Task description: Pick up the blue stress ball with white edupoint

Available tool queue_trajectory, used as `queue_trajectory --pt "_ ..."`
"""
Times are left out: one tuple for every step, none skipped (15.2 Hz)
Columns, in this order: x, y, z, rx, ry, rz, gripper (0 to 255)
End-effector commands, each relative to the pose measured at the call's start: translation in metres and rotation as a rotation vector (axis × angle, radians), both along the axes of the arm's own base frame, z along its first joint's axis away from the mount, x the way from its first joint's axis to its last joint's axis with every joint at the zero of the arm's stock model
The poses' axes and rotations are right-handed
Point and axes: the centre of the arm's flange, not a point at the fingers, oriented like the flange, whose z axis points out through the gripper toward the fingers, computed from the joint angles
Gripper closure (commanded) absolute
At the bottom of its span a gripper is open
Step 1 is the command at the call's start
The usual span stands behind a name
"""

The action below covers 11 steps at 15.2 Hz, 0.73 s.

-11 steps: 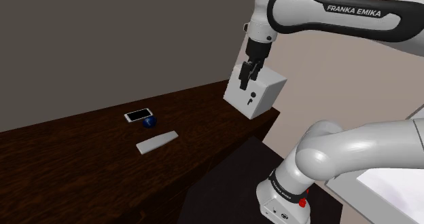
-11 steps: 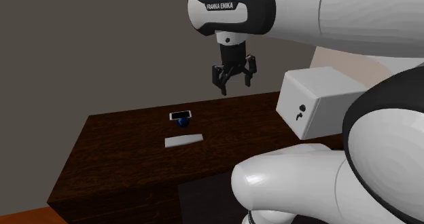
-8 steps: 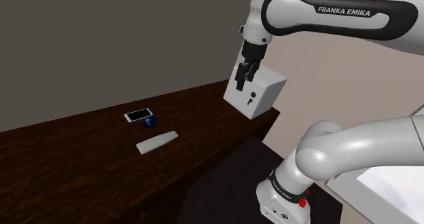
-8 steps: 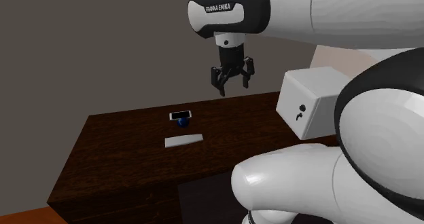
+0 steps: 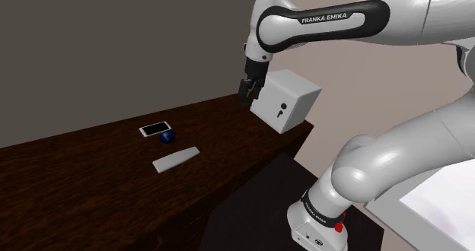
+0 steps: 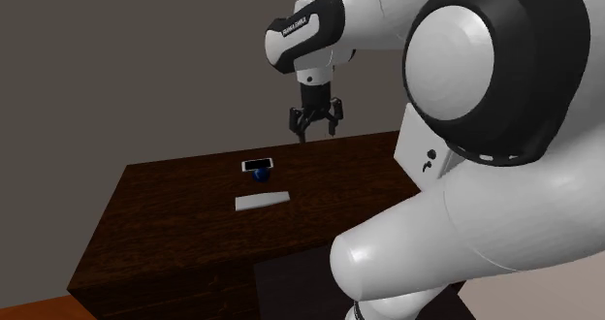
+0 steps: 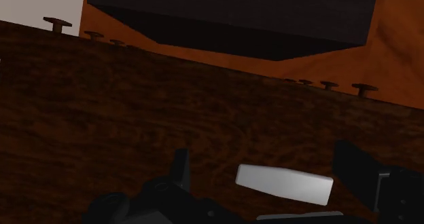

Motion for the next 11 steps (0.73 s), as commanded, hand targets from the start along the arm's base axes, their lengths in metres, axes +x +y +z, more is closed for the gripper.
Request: queue_trajectory --pt "0.019 0.002 -0.02 0.02 0.006 0.004 0" --pt "0.029 0.003 -0.029 0.03 0.01 0.006 0" --pt "0.039 0.004 -0.038 0.04 0.014 0.008 0" --pt "0.048 0.006 -0.048 0.05 0.018 0.011 0" --pt "0.058 0.007 -0.057 0.06 0.021 0.013 0" --pt "0.067 0.009 -0.066 0.07 0.025 0.015 0" --pt "0.077 0.011 -0.076 0.08 0.029 0.017 0" --pt "0.086 0.013 -0.085 0.09 0.033 0.02 0" --pt "0.096 0.015 -0.094 0.1 0.036 0.022 0" --pt "0.105 0.017 -0.104 0.11 0.04 0.024 0" --pt "0.114 0.019 -0.113 0.12 0.044 0.026 0"
